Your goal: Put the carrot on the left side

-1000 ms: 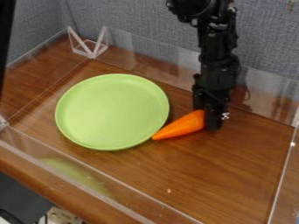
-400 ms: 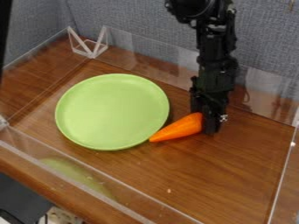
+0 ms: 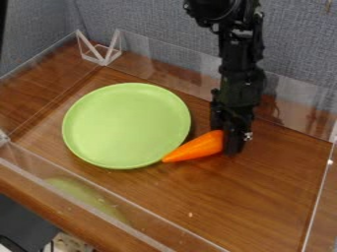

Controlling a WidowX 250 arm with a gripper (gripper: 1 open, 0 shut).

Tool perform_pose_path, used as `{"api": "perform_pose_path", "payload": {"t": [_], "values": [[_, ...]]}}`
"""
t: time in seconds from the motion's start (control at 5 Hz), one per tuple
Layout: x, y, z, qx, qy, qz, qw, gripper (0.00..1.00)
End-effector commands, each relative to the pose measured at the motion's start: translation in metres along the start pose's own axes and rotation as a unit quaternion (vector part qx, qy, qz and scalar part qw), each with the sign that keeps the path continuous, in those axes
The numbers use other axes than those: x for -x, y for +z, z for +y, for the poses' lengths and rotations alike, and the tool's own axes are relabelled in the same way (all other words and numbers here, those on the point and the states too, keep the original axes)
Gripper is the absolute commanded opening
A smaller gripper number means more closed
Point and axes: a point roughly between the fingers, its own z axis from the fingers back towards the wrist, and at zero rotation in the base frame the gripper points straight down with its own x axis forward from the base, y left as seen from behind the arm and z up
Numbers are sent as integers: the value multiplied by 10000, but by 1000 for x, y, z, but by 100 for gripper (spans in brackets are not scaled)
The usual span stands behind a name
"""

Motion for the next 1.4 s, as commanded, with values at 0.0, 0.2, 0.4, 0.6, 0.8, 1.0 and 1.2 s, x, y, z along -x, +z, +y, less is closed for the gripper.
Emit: {"api": "perform_pose_path", "payload": {"t": [0.0, 0.2, 0.4, 0.6, 0.8, 1.0, 1.2], "values": [[3, 24, -3, -192, 72, -175, 9996, 0], [8, 38, -7, -286, 142, -163, 9994, 0], [12, 53, -11, -407, 202, -134, 9989, 0], [17, 69, -15, -545, 275, -99, 9981, 0], [18, 74, -15, -581, 301, -86, 9978, 0], [19, 72, -13, -579, 310, -78, 9978, 0], [19, 72, -12, -579, 318, -70, 9978, 0]]}}
